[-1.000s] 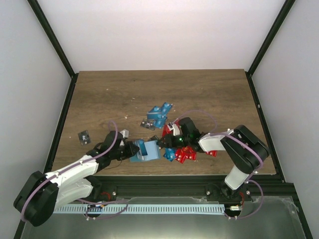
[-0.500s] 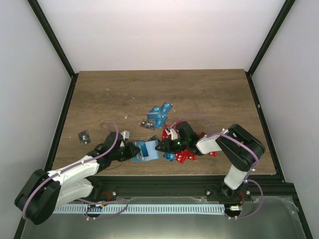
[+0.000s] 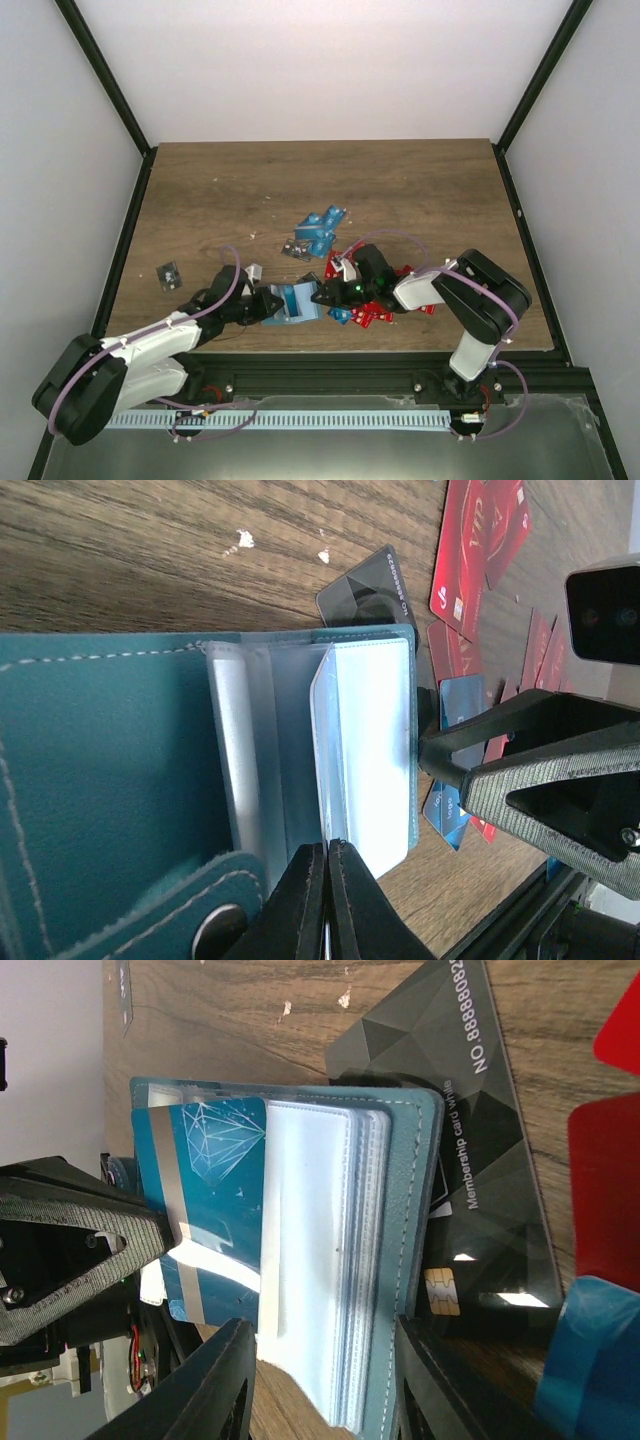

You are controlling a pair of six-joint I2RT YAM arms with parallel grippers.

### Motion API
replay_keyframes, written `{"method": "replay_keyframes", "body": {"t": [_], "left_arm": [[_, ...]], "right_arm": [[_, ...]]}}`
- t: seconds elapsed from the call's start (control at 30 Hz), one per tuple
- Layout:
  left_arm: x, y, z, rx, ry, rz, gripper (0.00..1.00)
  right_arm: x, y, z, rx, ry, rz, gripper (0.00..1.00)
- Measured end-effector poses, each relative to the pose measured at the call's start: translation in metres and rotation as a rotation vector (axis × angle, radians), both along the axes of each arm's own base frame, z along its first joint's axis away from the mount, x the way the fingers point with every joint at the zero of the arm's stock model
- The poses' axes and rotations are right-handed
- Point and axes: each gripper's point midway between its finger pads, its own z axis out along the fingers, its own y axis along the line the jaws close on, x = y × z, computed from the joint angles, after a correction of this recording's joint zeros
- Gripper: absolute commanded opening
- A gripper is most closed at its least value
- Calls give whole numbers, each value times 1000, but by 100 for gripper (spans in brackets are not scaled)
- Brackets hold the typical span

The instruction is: Put the credit cards into the card holder

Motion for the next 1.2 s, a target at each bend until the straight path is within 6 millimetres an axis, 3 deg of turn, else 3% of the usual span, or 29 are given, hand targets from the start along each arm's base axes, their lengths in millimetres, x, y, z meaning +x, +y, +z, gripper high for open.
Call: {"method": "replay_keyframes", "body": {"t": [1.2], "left_arm": [[1,-15,-15,-12,50,-56,4]], "right_arm": [[-2,3,-4,10,3,19,40]]}}
